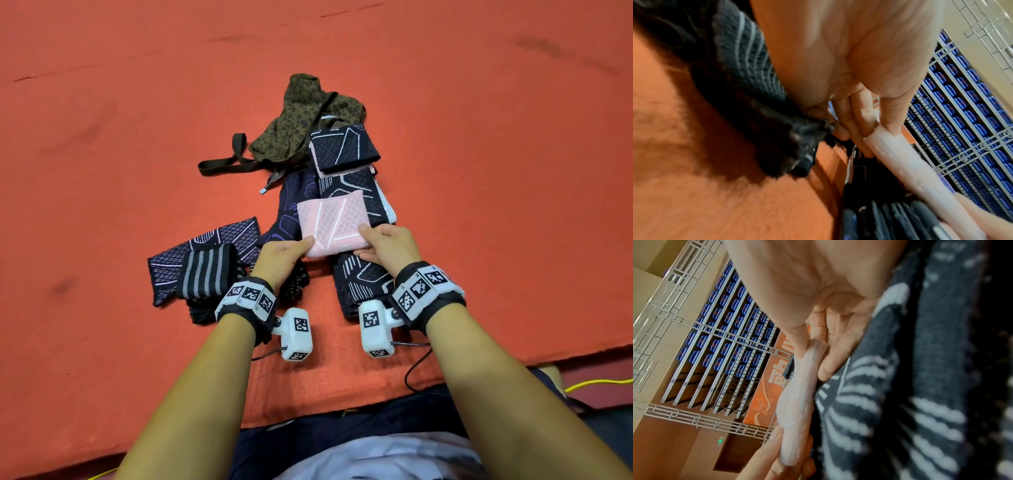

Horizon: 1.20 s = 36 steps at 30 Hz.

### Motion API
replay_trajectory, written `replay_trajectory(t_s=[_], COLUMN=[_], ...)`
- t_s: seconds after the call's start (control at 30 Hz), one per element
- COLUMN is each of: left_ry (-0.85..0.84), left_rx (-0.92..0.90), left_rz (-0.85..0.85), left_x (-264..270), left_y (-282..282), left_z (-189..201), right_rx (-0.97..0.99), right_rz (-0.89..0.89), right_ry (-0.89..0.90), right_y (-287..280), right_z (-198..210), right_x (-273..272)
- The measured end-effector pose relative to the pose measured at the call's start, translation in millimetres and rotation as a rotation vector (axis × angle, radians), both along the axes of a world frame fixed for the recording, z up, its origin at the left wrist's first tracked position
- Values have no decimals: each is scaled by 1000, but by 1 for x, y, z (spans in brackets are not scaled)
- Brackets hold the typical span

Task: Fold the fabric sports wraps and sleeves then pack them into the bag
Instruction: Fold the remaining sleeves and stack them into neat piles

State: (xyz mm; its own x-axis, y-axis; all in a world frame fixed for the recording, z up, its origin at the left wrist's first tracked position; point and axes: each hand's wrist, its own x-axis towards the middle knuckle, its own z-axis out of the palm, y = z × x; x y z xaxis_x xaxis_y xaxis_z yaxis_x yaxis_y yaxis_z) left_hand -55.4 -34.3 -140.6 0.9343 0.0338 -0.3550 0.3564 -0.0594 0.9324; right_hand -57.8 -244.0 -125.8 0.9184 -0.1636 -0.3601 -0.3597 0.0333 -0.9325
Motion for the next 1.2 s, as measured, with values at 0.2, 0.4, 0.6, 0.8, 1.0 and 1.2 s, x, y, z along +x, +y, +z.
replay_trajectory(t_s=[0.2,0.4,0.6,0.8,1.0,1.2], left_ry=[-3,20,-14,-21,-50,-25], left_rx=[-3,-12,4,1,15,-32], left_rz=[34,64,97,94,80,32], left_x=[2,6,6,6,5,3], left_y=[1,0,-2,-2,-2,-5], left_z=[-6,-8,-12,-11,-12,-5], right_rx=[-11,-29,-74,-68,-9,39], right_rz=[-6,0,27,11,10,23], right_ry=[9,30,45,43,50,47], right_y=[1,2,2,1,-1,-3], right_z=[4,5,3,2,2,5], right_x=[1,2,3,2,1,-2])
